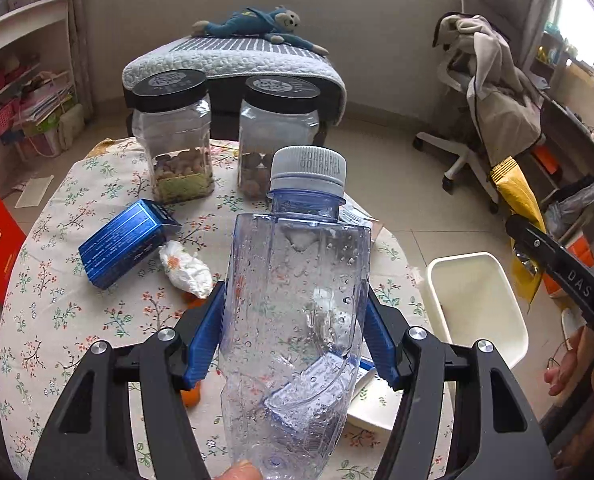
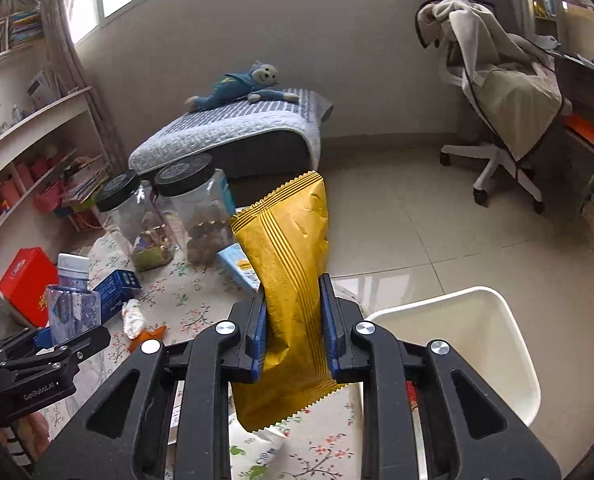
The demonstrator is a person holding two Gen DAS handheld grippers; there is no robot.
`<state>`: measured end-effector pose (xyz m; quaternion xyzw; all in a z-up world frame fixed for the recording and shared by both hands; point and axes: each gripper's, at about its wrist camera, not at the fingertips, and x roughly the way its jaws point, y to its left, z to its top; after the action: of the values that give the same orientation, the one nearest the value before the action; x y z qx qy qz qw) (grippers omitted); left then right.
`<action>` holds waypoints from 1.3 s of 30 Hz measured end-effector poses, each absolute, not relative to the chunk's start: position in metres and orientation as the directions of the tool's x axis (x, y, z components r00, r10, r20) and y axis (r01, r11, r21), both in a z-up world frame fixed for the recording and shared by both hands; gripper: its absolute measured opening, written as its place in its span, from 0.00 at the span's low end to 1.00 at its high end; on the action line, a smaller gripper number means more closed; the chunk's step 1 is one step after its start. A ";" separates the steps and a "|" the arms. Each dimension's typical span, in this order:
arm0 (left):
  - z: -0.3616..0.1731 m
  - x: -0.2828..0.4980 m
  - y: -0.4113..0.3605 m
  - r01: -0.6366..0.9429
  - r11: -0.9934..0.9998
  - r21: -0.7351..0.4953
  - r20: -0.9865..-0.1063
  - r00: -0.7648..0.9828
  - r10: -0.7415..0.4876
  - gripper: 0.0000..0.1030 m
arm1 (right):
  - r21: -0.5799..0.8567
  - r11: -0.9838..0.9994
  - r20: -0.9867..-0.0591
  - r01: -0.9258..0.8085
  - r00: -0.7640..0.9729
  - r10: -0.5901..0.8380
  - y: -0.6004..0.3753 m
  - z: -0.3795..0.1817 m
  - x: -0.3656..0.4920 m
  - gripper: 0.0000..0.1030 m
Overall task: Collect trash
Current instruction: 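Lift the bottle and snack bag over the white bin and open both tools, then grasp the orange peel with the left tool while the right tool grasps the white tissue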
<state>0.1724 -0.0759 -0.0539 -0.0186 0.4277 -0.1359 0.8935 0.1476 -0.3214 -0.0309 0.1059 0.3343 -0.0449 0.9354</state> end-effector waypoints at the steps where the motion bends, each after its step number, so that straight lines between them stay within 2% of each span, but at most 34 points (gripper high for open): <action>1: -0.054 0.171 -0.083 0.240 0.960 -0.148 -0.758 0.596 -0.266 0.61 | 0.164 0.969 -0.645 0.187 0.763 -0.038 -0.332 -0.033 0.146 0.21; 7: -0.054 0.164 -0.128 0.304 0.941 -0.145 -0.756 0.580 -0.304 0.61 | 0.183 0.926 -0.712 0.329 0.694 -0.106 -0.384 -0.048 0.136 0.23; 8: -0.055 0.162 -0.134 0.312 0.938 -0.148 -0.756 0.576 -0.311 0.61 | 0.185 0.919 -0.723 0.348 0.682 -0.113 -0.391 -0.051 0.135 0.29; 9: -0.056 0.162 -0.142 0.318 0.936 -0.155 -0.755 0.573 -0.319 0.61 | 0.179 0.912 -0.733 0.369 0.668 -0.126 -0.397 -0.052 0.133 0.42; 13: -0.061 0.161 -0.176 0.333 0.919 -0.212 -0.761 0.534 -0.369 0.61 | 0.170 0.869 -0.727 0.464 0.654 -0.207 -0.421 -0.050 0.118 0.58; 14: -0.062 0.159 -0.187 0.339 0.916 -0.217 -0.762 0.528 -0.376 0.61 | 0.176 0.854 -0.716 0.490 0.658 -0.231 -0.426 -0.047 0.114 0.69; 17: -0.063 0.155 -0.216 0.367 0.904 -0.220 -0.762 0.514 -0.394 0.61 | 0.191 0.813 -0.693 0.550 0.662 -0.285 -0.446 -0.040 0.100 0.74; 20: -0.063 0.150 -0.243 0.395 0.891 -0.221 -0.764 0.497 -0.410 0.61 | 0.201 0.766 -0.666 0.611 0.659 -0.351 -0.462 -0.034 0.086 0.86; 29: -0.067 0.146 -0.308 0.449 0.866 -0.222 -0.768 0.467 -0.439 0.62 | 0.188 0.703 -0.628 0.685 0.635 -0.451 -0.491 -0.024 0.061 0.86; 33: -0.066 0.144 -0.326 0.468 0.863 -0.191 -0.778 0.464 -0.424 0.83 | 0.175 0.683 -0.615 0.709 0.621 -0.486 -0.496 -0.021 0.054 0.91; 39: -0.065 0.142 -0.315 0.456 0.884 -0.100 -0.782 0.513 -0.353 0.91 | 0.163 0.676 -0.626 0.718 0.605 -0.492 -0.496 -0.023 0.053 0.93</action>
<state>0.1422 -0.3146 -0.0646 0.0594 0.4349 -0.2331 0.8678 0.0530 -0.4960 -0.0226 0.2036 0.2776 -0.3469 0.8724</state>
